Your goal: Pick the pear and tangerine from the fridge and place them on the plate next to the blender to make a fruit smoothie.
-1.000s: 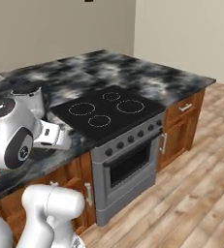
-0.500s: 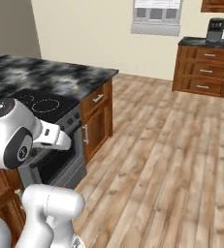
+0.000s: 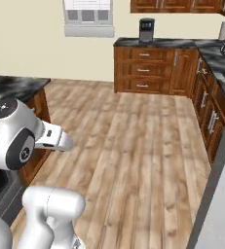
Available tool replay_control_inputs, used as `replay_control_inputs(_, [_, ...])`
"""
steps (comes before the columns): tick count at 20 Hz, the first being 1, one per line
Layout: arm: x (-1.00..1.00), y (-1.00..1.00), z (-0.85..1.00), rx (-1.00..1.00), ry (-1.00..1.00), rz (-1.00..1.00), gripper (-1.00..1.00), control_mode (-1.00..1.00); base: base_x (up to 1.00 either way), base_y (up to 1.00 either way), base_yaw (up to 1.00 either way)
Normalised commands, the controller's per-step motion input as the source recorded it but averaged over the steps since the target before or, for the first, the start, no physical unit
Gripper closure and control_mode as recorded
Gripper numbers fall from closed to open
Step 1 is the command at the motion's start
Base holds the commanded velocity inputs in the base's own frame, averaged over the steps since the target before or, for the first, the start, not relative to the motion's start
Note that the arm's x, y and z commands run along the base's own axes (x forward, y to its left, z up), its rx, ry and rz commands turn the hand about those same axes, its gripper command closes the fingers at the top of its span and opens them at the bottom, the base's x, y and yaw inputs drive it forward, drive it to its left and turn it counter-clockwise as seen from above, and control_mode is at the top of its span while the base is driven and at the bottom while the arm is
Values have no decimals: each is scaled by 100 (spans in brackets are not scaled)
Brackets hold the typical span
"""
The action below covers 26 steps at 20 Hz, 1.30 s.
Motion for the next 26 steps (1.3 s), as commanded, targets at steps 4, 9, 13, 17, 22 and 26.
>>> replay_control_inputs(4, [0,0,0,0,0,0,-100,100,100,-10,-38])
replay_control_inputs(9, [0,0,0,0,0,0,-100,100,96,-2,-48])
replay_control_inputs(13, [0,0,0,0,0,0,-100,100,47,-26,-61])
replay_control_inputs(17, [0,0,0,0,0,0,-100,100,2,-27,-83])
replay_control_inputs(22, [0,0,0,0,0,0,-100,100,0,-34,-85])
replay_control_inputs(26, [0,0,0,0,0,0,-100,100,0,-30,-84])
